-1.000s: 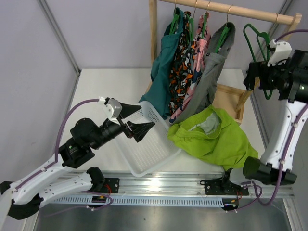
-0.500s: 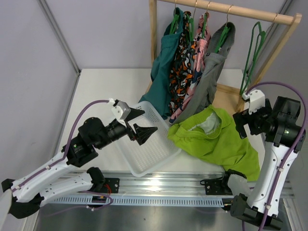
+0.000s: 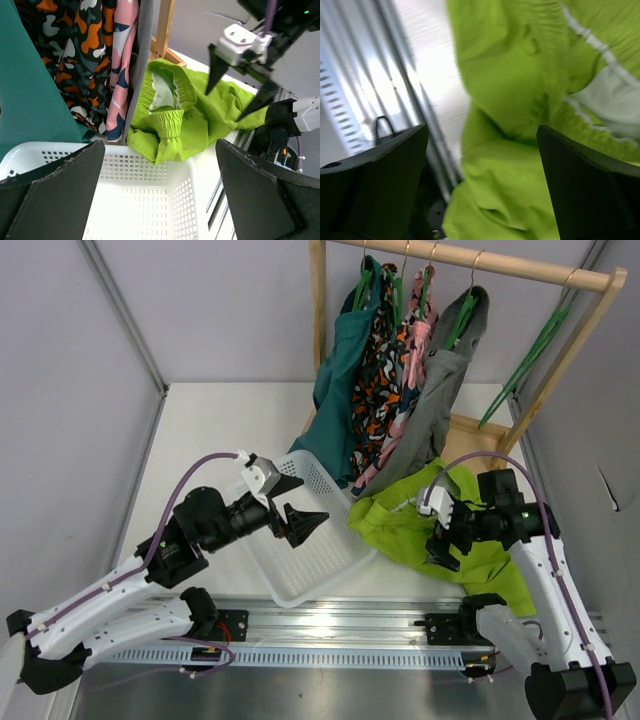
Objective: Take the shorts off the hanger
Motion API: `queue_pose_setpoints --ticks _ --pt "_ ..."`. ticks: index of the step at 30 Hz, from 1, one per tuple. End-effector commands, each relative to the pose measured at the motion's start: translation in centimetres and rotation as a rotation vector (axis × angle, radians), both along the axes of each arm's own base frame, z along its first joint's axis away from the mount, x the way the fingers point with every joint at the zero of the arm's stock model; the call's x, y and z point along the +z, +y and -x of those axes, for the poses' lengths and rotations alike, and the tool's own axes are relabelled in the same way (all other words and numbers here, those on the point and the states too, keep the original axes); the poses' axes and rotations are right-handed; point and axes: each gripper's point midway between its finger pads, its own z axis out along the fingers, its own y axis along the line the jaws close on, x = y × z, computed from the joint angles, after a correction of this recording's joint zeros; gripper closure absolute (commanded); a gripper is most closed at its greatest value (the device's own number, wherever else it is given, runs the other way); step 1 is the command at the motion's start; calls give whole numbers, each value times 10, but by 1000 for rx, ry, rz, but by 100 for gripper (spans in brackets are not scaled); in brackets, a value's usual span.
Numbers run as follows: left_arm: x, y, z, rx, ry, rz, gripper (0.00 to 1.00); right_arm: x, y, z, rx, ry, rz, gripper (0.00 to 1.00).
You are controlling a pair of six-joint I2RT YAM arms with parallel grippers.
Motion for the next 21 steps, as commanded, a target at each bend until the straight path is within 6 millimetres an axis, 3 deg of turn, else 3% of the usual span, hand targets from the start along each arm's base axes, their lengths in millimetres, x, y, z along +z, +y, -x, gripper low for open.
queue_pose_setpoints --ticks 1,3,6,10,13,14,16,17,19,20,21 --pt "5 2 5 -10 7 34 1 6 8 -62 -98 -179 3 5" --pt "1 2 5 -10 19 36 1 2 10 -90 -136 -262 43 6" --pt "0 2 4 -2 30 43 1 -11 17 -112 -153 -310 66 6" --pt "-5 0 1 8 47 38 1 -34 29 -117 -74 -312 62 11" --pt "-10 -5 0 -1 59 22 1 -40 41 -111 -15 -276 18 52" --pt "-14 -8 -1 -6 66 12 1 -40 43 -105 6 -253 9 78" --pt "-16 -12 2 -34 64 6 1 -18 53 -97 58 -258 -58 98" --pt "-17 -15 2 -45 53 2 1 -10 57 -84 92 -223 -97 100" --pt "-18 -19 6 -86 24 -8 1 19 57 -77 95 -249 -158 100" --pt "-13 -22 7 -101 -19 -4 1 48 61 -77 109 -292 -198 100" --pt "-12 -25 8 -115 -38 -6 1 63 66 -63 128 -266 -254 100"
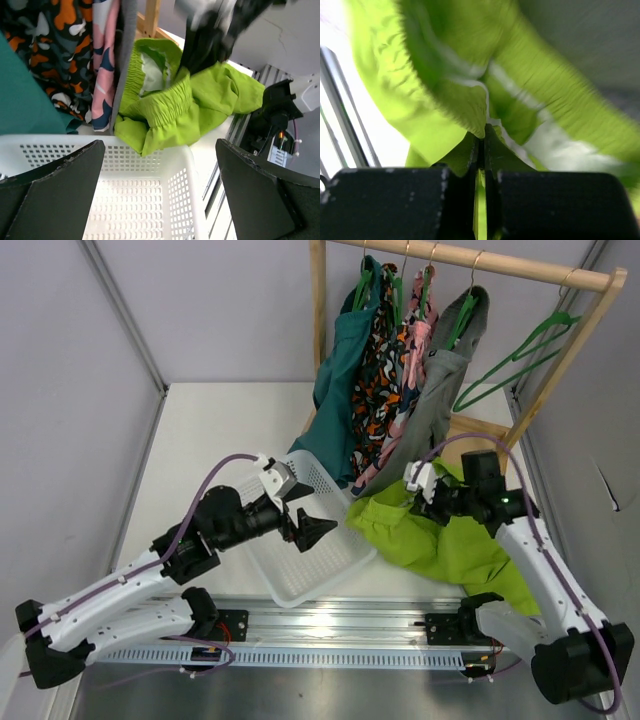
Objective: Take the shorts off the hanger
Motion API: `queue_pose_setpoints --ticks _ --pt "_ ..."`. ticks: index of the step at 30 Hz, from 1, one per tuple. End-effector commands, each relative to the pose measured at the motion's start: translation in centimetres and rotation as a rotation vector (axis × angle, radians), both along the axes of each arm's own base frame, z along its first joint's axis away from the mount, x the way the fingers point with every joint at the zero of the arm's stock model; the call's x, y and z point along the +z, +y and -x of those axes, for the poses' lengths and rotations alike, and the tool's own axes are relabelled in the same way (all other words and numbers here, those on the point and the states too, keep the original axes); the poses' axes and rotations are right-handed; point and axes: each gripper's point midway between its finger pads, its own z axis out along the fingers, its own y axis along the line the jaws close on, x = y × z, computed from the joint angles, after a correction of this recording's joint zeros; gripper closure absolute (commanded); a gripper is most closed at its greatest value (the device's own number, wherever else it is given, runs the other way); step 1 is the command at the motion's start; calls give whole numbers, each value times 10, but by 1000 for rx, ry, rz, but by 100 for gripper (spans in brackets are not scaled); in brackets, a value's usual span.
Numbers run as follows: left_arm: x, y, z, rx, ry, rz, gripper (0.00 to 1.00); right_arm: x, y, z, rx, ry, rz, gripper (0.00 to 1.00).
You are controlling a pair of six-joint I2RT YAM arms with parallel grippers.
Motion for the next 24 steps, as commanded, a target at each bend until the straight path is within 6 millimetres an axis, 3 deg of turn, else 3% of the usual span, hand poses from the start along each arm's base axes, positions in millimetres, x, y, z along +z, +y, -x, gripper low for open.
queue_pose_setpoints --ticks 1,2,3,4,6,7,8,9,10,13,14,16,17,18,19,21,24 --pt "19 -13 10 -99 -109 42 1 101 25 23 121 -131 -222 100" --pt "30 -16 9 -111 -155 61 1 116 28 30 133 -141 -252 100" --pt "42 -19 9 -120 -186 82 1 145 33 36 158 -183 -300 100" --pt "38 -26 6 -134 -186 65 1 160 36 42 143 -166 -345 100" --pt "59 -37 7 -177 -234 89 1 198 43 53 170 -222 -414 100" --pt "52 -48 2 -193 -222 70 1 209 47 59 158 -195 -453 100" --pt "71 -55 5 -227 -246 101 1 225 49 59 162 -234 -483 100" --pt "75 -61 4 -242 -252 108 1 241 51 61 164 -253 -510 100" --pt "70 -74 0 -258 -249 105 1 250 53 64 151 -230 -544 100" --pt "108 -94 5 -330 -274 199 1 284 58 64 142 -255 -622 100" --pt "100 -108 3 -358 -245 195 1 297 58 60 128 -289 -643 100" --pt "121 -121 11 -416 -255 259 1 313 59 57 116 -306 -672 100" --pt "115 -132 12 -443 -238 255 1 323 58 53 93 -311 -698 100" --pt "127 -136 16 -465 -251 276 1 328 59 49 83 -313 -708 100" --pt "126 -141 18 -481 -241 277 2 342 58 50 84 -342 -725 100" --pt "118 -151 19 -511 -209 260 9 353 58 43 60 -355 -742 100" --pt "126 -152 22 -530 -212 245 44 372 53 41 39 -409 -754 100"
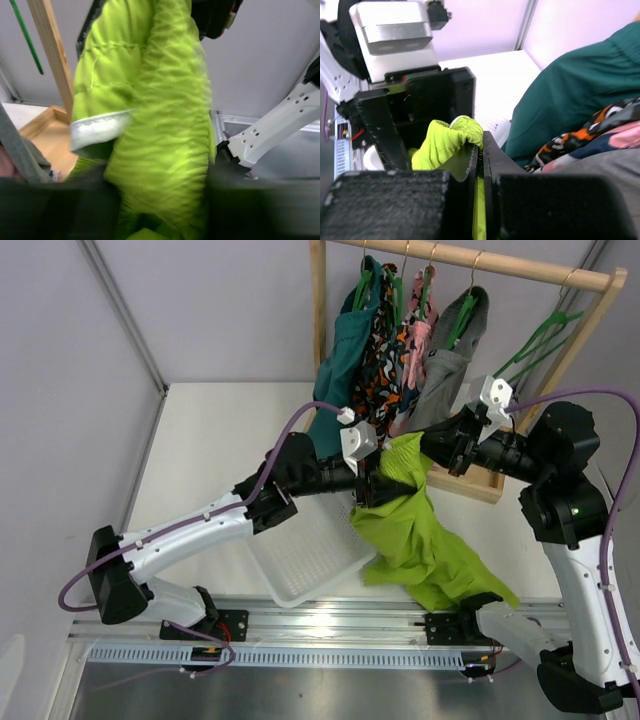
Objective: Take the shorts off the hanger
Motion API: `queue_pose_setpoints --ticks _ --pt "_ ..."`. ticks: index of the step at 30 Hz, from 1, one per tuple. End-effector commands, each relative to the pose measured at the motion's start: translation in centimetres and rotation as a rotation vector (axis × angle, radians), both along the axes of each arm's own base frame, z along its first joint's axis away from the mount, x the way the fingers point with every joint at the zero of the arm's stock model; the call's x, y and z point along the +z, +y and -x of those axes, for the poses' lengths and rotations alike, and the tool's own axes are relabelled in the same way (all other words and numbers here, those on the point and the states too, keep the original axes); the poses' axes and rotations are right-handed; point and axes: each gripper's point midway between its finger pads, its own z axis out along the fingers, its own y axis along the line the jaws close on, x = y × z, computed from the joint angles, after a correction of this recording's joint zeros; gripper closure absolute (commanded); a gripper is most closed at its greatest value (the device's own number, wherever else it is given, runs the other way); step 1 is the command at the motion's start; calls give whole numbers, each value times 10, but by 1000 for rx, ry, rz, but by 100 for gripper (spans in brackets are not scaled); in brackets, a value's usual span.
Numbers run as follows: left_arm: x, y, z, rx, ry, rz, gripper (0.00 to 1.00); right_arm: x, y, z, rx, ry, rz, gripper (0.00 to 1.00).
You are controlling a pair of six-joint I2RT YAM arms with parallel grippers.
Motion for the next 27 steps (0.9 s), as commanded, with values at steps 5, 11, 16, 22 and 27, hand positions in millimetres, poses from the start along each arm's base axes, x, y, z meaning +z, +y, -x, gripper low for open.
queue_pose_setpoints --ticks 5,11,16,22,27 --pt "68 24 1 83 -140 76 100 76 -16 6 -89 -188 -116 100" --pt "131 84 -19 355 -282 77 100 91 -49 -5 -304 -219 -152 30" --pt "183 133 -22 514 -361 88 100 81 -85 -22 -526 -233 -111 1" --pt "226 185 -29 706 -429 102 100 46 -108 -34 -654 -160 -45 1" --pt "253 228 -30 848 -415 118 100 22 -121 -41 -714 -103 -6 0"
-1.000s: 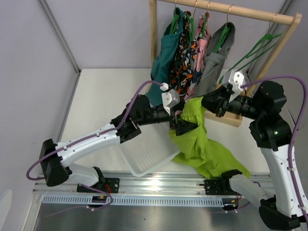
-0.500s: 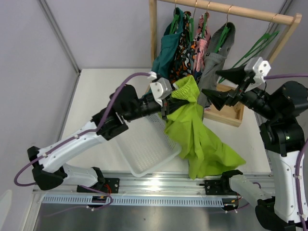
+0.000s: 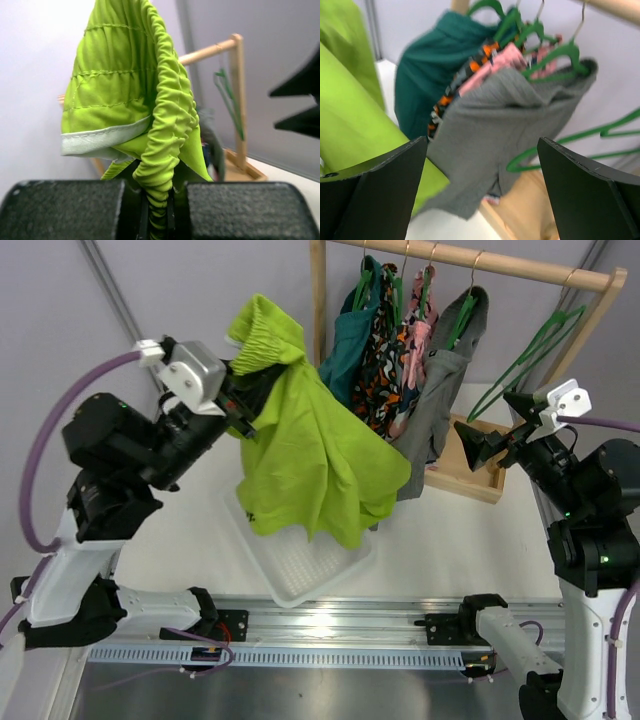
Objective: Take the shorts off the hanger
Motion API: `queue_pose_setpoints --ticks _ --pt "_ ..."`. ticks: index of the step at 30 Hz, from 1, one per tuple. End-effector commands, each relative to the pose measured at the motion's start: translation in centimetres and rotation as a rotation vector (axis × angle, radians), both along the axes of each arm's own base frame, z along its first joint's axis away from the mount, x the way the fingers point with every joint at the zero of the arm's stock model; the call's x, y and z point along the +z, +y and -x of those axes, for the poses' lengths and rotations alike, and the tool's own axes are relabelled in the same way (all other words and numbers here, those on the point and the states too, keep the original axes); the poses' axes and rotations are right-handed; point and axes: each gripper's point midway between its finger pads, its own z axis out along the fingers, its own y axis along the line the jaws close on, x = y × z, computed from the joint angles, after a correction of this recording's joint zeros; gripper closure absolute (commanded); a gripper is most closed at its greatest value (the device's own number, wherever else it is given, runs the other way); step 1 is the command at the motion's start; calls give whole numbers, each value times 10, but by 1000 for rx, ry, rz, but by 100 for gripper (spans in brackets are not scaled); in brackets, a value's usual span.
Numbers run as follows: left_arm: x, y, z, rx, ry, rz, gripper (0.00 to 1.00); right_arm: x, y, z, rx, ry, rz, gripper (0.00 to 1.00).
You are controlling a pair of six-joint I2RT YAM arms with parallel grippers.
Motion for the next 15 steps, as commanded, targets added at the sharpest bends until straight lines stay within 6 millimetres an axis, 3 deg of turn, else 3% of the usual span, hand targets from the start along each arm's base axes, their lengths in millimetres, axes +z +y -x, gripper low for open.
queue_pose_setpoints --ticks 1,2,6,9,11,12,15 --pt "25 44 -6 167 -22 40 100 -21 -15 -9 -81 63 20 0" --pt "29 49 -5 176 -20 53 100 -27 -17 -11 -89 78 21 0" --pt "1 37 -14 160 52 15 100 -43 -18 -13 -91 121 13 1" --pt "-8 37 -18 162 93 24 100 -54 -19 -14 -90 152 5 1" --pt "-6 45 -18 180 103 38 100 -58 -19 -13 -88 162 9 0" --pt "9 56 -12 187 87 76 100 -60 -20 -13 -90 168 12 1" --pt "29 80 -3 220 53 125 100 -69 -19 -14 -87 195 9 0"
